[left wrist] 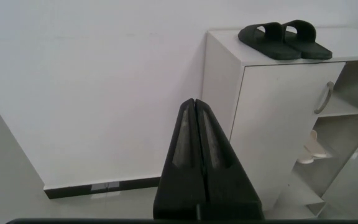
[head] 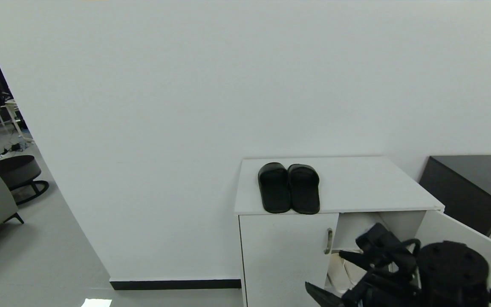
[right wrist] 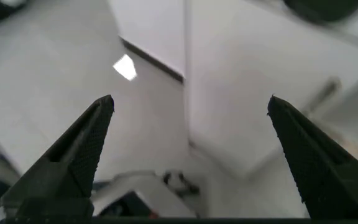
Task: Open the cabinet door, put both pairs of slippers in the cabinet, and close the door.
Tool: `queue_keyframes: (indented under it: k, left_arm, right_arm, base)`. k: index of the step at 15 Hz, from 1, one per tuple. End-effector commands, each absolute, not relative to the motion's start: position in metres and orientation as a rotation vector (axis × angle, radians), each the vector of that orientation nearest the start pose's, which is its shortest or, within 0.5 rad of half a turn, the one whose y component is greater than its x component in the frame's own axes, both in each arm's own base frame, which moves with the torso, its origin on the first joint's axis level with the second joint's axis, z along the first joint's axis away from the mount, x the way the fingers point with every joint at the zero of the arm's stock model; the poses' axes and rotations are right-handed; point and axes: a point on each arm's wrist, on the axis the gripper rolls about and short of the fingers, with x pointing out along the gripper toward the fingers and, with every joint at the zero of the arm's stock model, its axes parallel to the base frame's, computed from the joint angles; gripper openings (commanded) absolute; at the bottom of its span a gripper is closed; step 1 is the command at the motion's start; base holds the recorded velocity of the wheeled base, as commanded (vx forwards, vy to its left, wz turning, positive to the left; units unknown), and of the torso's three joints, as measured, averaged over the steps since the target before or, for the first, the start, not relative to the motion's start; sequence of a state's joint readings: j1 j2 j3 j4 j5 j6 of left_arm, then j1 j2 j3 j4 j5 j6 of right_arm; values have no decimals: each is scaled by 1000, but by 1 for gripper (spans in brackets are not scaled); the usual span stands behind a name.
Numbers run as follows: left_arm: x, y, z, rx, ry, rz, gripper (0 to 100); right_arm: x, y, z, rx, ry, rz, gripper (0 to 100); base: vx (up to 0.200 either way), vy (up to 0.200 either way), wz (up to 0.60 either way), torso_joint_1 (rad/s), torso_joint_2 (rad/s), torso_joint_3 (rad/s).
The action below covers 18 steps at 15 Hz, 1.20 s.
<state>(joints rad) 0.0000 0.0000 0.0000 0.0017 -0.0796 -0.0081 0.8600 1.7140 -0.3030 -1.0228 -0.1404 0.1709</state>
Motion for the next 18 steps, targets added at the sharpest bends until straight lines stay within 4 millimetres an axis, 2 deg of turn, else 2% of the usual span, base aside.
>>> queue_keyframes:
  k: [1, 3, 4, 6, 10, 14, 18]
  left_arm:
    - [-23, -2, 75, -8, 3, -80, 0]
    - [-23, -2, 75, -6, 3, -80, 0]
    - [-23, -2, 75, -6, 3, -80, 0]
    - [-23, -2, 75, -6, 3, -80, 0]
    - [-23, -2, 75, -5, 3, -80, 0]
    - [-23, -2, 75, -2, 3, -80, 0]
    - [-23, -2, 75, -2, 3, -80, 0]
  right_arm:
    - [172, 212, 161, 130, 414, 502, 100]
    - [184, 227, 180, 146, 413, 371, 100]
    - [191, 234, 177, 137, 396, 316, 100]
    - [202, 245, 159, 88, 378, 223, 100]
    - [220, 255, 132, 48, 362, 196, 100]
    - [240, 252, 124, 36, 371, 149, 100]
    - [249, 255, 113, 22, 383, 144, 100]
  base:
    - [0, 0, 0, 0, 0, 0]
    - [0, 0, 0, 0, 0, 0]
    - [0, 0, 0, 0, 0, 0]
    - [0, 0, 0, 0, 0, 0]
    - [0, 0, 0, 0, 0, 0]
    - [200, 0, 0, -7, -5, 0]
    - [200, 0, 0, 13, 5, -1]
